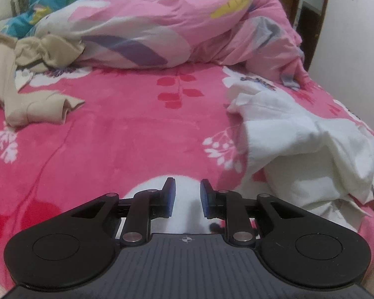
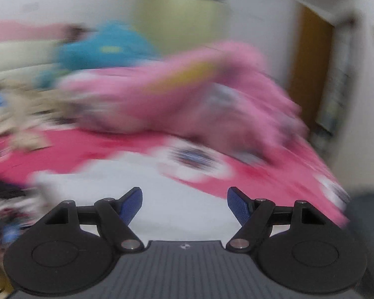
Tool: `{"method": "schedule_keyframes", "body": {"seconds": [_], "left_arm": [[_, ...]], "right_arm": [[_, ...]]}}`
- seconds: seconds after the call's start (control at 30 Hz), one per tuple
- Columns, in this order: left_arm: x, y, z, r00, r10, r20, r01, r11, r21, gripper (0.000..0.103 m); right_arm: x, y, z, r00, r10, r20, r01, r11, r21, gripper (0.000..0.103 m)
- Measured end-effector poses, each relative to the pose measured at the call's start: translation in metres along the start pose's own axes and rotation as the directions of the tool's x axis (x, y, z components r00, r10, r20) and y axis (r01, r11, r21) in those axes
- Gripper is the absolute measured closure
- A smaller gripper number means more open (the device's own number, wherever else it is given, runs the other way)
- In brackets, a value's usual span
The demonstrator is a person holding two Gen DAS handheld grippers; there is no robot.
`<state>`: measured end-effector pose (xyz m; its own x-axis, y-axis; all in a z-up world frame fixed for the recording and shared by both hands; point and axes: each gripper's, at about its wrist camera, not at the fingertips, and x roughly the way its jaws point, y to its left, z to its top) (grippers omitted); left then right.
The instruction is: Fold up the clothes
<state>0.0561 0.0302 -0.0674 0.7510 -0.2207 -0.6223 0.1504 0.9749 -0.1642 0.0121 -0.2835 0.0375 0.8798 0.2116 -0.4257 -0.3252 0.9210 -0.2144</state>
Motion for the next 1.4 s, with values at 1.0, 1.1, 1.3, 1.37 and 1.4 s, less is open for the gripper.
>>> {"method": "schedule_keyframes", "body": {"seconds": [1.0,1.1,1.3,1.37,1.4], "left_arm": [[-0.004,-0.136,0.006,0.931,-0.343,0.128,0.256,0.860,0.442,0.030],[0.005,-0.164,-0.001,0.924,-0.365,0.112,0.251,0.802,0.543,0.027],[0.025,-0.188,-0.009,0.933,-0.317,0.169,0.156,0.781,0.604,0.027],[0.029,-0.192,-0.009,0.930,-0.335,0.151,0.180,0.774,0.607,0.028],[0.032,-0.195,-0.010,0.929,-0.342,0.145,0.186,0.766,0.615,0.028]], "right_arm": [[-0.070,-0.133,-0.060,0.962,0.028,0.270,-0.229,0.621,0.750,0.097],[-0.083,-0.146,-0.068,0.954,0.021,0.300,-0.254,0.587,0.769,0.097],[-0.111,-0.166,-0.078,0.939,-0.018,0.344,-0.270,0.583,0.767,0.097],[-0.113,-0.169,-0.083,0.939,-0.020,0.344,-0.270,0.577,0.771,0.097],[-0.112,-0.171,-0.085,0.941,-0.019,0.339,-0.267,0.574,0.774,0.097]]}}
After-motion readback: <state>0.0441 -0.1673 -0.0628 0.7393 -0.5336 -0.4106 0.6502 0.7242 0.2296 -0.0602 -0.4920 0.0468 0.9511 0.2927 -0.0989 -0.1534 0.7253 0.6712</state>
